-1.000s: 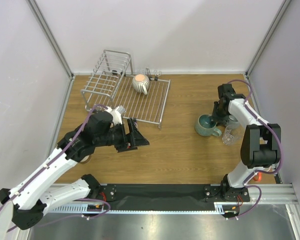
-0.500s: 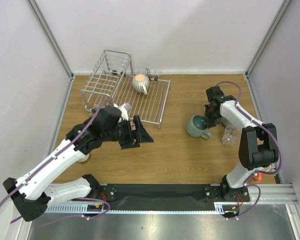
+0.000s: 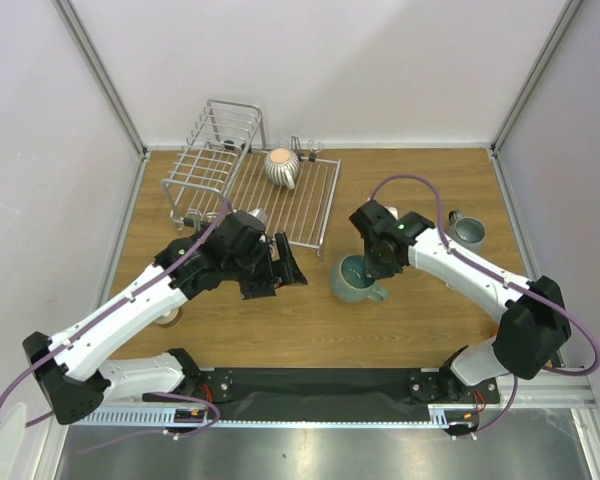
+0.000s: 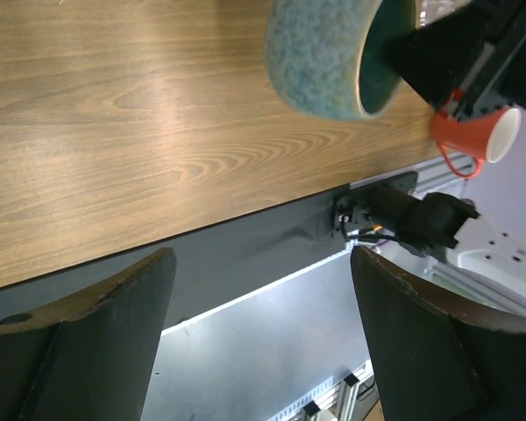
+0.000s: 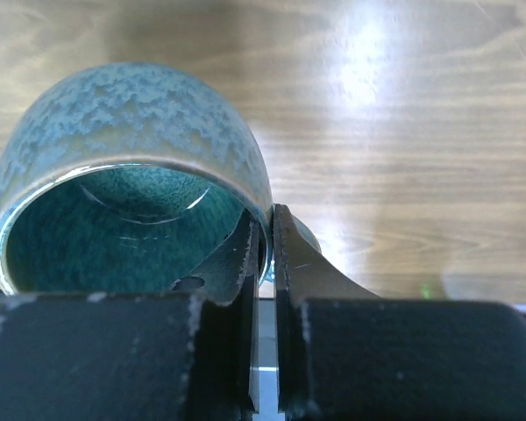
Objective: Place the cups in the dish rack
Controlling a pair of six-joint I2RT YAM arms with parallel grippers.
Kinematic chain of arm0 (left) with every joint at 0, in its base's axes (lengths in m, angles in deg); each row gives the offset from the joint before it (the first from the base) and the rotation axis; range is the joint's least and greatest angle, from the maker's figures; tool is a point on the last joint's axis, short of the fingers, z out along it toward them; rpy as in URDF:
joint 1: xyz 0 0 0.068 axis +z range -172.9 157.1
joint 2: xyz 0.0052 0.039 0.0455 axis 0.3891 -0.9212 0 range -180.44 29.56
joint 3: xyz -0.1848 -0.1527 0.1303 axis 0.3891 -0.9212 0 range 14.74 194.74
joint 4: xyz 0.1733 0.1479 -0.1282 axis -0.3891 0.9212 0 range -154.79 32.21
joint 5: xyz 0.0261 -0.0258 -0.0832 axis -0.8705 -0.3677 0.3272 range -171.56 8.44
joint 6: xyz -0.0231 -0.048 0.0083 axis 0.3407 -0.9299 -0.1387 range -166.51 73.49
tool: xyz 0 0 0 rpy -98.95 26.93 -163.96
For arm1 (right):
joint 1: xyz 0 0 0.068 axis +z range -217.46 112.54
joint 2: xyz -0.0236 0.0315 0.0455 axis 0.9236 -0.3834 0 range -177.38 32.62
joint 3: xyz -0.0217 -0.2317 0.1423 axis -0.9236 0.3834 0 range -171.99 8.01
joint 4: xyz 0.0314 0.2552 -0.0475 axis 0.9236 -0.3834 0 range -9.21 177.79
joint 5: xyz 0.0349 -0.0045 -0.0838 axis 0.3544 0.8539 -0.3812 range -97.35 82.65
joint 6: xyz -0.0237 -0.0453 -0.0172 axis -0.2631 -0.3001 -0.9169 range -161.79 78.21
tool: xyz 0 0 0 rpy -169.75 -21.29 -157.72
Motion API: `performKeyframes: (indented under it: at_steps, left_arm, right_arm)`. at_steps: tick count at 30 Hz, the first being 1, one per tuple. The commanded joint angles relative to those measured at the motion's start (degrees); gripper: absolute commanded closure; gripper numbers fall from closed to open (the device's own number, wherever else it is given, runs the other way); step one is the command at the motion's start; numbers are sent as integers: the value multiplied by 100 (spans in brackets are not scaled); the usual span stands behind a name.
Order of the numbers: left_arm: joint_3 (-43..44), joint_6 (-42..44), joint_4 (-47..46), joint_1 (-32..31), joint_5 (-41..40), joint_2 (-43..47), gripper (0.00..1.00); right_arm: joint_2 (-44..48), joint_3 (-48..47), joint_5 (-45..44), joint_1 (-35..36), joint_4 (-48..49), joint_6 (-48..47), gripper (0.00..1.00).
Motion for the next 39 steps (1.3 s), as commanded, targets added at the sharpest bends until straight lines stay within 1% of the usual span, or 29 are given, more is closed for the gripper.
performKeyframes:
  at_steps: [1,4,6,8,12,19,20,23,27,29,30,31,32,34,35,36,38,39]
  left_arm:
    - [181,-161,-52,-177,-246,-126,14]
    - [138,-222,-96,-256,-238,-232,15]
    - [-54,-231,-341,-283,-150,-197,16]
    - [-231,-336,-604,-292,-123,-84,18]
    - [-556,-451,-720,-292,-80,-39,21]
    - [-838,-627,-852,-292,-35,92,23]
    - [-864,-644,-878,-292,-44,136,23]
    - [-917,-645,-887,-292,-123,198,23]
    - [-900,-618,-843,-292,-27,14,23]
    - [-900,-601,-896,-292,17,-126,23]
    - [-848,-592,-905,-292,26,-188,23]
    - [-838,-566,-931,-292,78,-241,23]
    - [-812,-548,-992,-292,79,-380,23]
    - [-724,-495,-1080,-292,131,-548,23]
    - [-620,-460,-1089,-292,149,-749,24]
    - [-558,-399,-1063,-300,149,-855,24]
    - [-295,-354,-949,-318,123,-1249,24]
    - [-198,-337,-879,-335,88,-1400,24]
  right_arm:
    - [41,-202,-664,295,-199,552,99]
    - [14,-158,-796,646,-190,666,98]
    - [-30,-149,-796,796,-164,693,97]
    - [-170,-158,-770,849,-146,666,95]
    - [-416,-123,-796,1007,-85,658,93]
    - [-654,-96,-814,1174,12,658,83]
    - [-663,-105,-814,1183,12,631,79]
    - [-671,-71,-700,1201,99,614,71]
    - [-672,-44,-515,1201,135,605,66]
    - [-566,-61,-462,1210,109,596,58]
    - [-514,-70,-401,1210,100,605,55]
    - [-374,-79,-375,1201,82,605,46]
    - [-312,-114,-366,1210,-22,605,44]
    - [-136,-281,-400,1201,-181,596,34]
    - [91,-351,-427,1201,-303,579,32]
    - [206,-508,-470,1210,-400,587,25]
    - [574,-641,-611,1192,-663,587,21]
    - [681,-711,-664,1157,-761,587,21]
